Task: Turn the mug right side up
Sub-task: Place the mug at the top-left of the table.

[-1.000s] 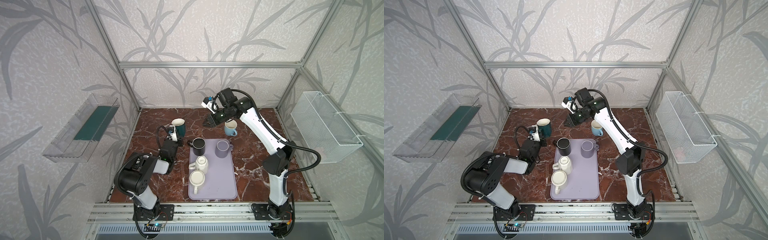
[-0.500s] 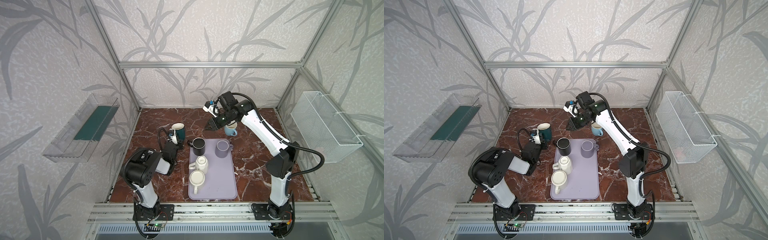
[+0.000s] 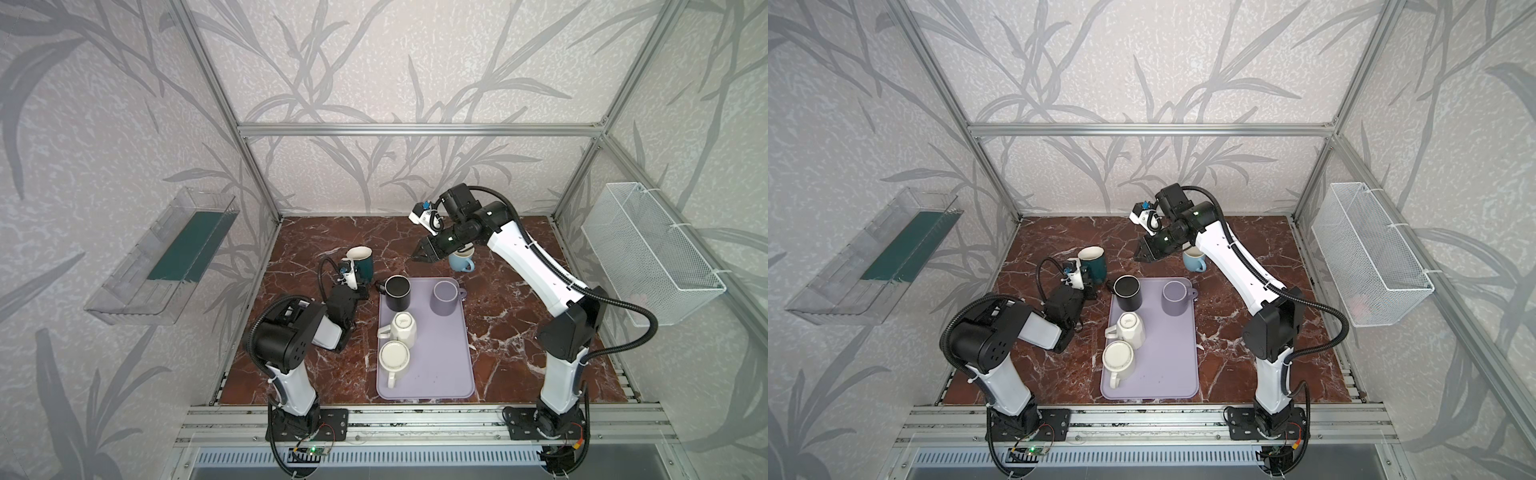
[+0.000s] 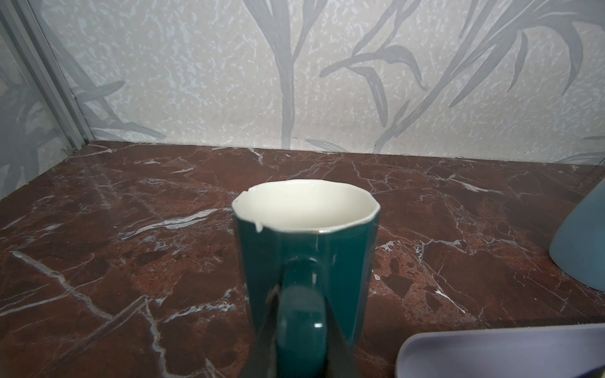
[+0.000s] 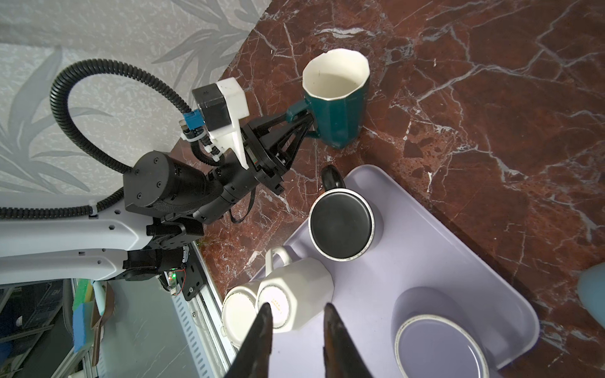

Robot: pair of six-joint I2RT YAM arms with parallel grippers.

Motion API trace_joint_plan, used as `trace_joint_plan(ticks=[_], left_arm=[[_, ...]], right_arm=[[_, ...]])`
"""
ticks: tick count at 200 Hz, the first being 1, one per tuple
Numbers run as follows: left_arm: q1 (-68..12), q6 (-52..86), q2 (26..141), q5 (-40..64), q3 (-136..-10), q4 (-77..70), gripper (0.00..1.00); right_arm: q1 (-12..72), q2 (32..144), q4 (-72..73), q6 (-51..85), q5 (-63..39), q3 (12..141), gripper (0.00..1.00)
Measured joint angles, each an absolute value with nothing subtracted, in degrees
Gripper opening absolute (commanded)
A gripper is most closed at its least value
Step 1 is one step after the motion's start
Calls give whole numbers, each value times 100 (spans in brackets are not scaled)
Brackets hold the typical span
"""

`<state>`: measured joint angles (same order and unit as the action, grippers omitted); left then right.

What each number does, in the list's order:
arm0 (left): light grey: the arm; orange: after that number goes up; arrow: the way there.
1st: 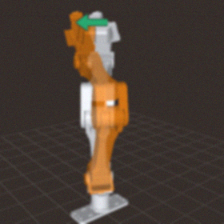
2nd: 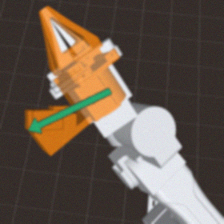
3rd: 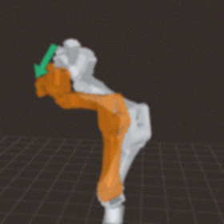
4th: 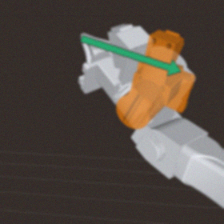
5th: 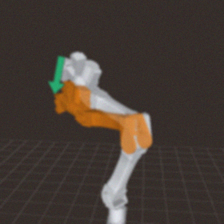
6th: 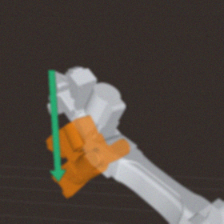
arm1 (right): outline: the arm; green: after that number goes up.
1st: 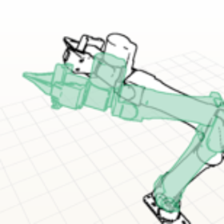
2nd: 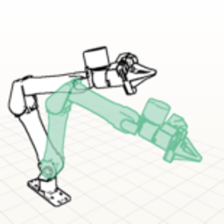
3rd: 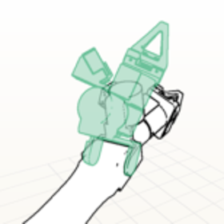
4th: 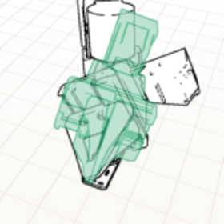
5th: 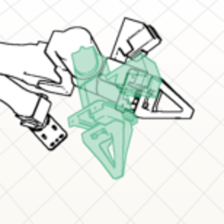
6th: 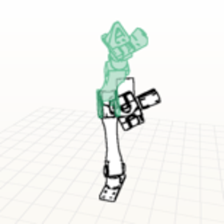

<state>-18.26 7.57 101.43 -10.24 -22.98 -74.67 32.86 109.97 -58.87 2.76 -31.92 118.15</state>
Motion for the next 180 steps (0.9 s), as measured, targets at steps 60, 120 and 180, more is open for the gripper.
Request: trace_joint_plan(ticks=[60,120,180], left_arm=[[-1837,768,10123,-1024,-2180,-7708,23],[-1837,773,10090,-1017,-2156,-7846,28],[-1844,803,9911,-1004,-1984,-7850,31]], right_arm=[[3262,10707,-5745,274,-3192,11622,28],[3256,10586,-5616,294,-3148,11419,29],[3256,10503,-5553,301,-3142,11367,30]])
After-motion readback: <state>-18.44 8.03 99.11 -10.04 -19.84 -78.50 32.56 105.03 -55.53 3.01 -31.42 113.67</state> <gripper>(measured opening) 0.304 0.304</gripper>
